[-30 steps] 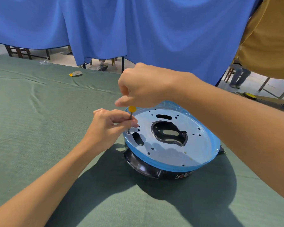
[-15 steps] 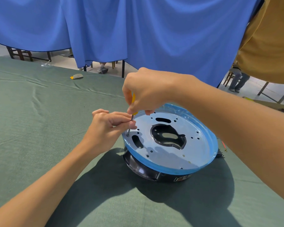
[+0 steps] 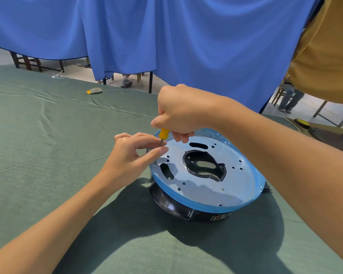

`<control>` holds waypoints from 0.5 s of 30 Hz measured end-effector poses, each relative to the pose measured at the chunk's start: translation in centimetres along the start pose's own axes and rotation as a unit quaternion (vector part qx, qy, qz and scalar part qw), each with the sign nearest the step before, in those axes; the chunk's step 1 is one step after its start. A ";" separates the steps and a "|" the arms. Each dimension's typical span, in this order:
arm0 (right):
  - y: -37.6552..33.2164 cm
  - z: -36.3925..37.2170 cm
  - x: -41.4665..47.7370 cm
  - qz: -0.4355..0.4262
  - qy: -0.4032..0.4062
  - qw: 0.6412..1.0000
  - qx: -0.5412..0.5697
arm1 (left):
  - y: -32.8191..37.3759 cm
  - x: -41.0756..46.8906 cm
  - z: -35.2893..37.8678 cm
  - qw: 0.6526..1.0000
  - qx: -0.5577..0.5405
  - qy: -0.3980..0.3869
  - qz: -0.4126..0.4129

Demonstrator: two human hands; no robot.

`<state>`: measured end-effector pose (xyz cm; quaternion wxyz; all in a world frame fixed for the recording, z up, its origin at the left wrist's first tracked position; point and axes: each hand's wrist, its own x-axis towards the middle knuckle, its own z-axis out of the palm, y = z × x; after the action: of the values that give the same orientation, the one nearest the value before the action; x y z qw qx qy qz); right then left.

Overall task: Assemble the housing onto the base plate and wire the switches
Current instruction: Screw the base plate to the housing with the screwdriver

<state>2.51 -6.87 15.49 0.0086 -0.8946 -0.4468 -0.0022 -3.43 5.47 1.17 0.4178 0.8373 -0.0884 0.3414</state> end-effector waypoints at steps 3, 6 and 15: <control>0.6 0.1 0.0 0.033 -0.014 0.999 0.021 | 0.2 0.1 0.3 0.999 0.012 0.036 0.011; 1.0 -0.2 -0.4 0.009 -0.013 1.000 0.004 | 0.0 0.2 0.2 0.999 0.028 0.018 0.008; 0.2 0.0 0.0 -0.032 0.050 0.998 -0.037 | 0.4 -0.2 0.2 1.000 0.025 -0.003 0.018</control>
<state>2.62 -7.00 15.49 -0.0028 -0.8782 -0.4740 -0.0637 -3.63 5.09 1.22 0.3899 0.8468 -0.0961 0.3487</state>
